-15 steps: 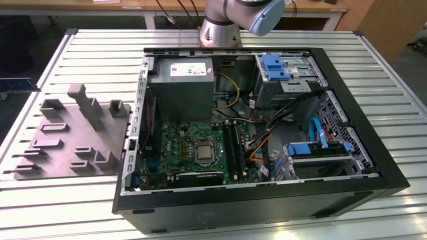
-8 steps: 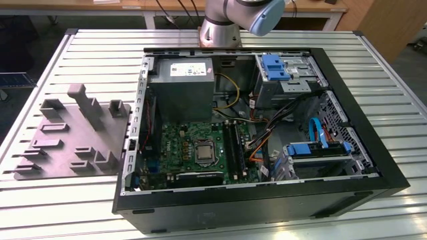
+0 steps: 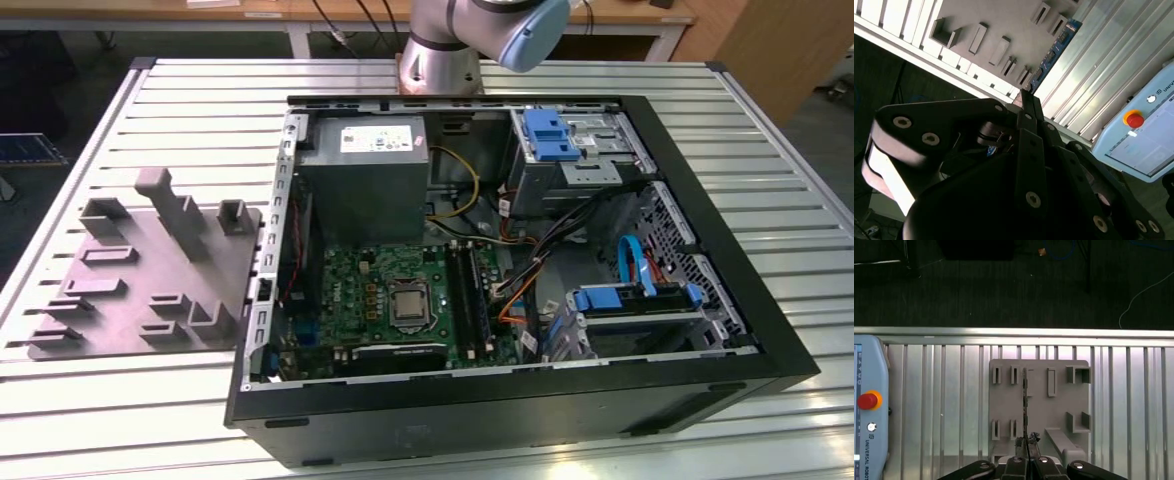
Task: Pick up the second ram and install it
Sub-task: 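Pick up the second ram and move it above second insertion slot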
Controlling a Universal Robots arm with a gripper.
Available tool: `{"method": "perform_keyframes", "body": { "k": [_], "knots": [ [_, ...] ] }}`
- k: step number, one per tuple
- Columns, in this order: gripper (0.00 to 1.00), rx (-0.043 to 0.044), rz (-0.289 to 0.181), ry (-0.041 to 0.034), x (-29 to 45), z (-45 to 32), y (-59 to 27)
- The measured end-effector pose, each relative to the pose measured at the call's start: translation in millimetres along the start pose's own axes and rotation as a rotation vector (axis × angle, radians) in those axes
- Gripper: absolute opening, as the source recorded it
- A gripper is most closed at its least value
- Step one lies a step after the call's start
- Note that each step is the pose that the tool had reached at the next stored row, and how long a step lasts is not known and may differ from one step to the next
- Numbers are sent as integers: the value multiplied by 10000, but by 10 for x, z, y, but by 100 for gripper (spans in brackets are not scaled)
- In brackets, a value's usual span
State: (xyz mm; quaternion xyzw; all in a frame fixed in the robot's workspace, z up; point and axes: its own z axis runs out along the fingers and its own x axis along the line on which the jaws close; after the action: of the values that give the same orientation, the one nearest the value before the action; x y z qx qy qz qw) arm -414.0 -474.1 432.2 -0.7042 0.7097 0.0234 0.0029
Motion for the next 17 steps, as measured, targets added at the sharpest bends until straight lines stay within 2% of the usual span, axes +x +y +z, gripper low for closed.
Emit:
{"method": "perform_keyframes", "body": {
  "k": [3, 6, 17],
  "knots": [
    [11, -4, 0, 3, -1, -3, -16],
    [11, -2, 0, 2, -1, -4, -76],
    [11, -9, 1, 1, -4, -13, -437]
  ]
}}
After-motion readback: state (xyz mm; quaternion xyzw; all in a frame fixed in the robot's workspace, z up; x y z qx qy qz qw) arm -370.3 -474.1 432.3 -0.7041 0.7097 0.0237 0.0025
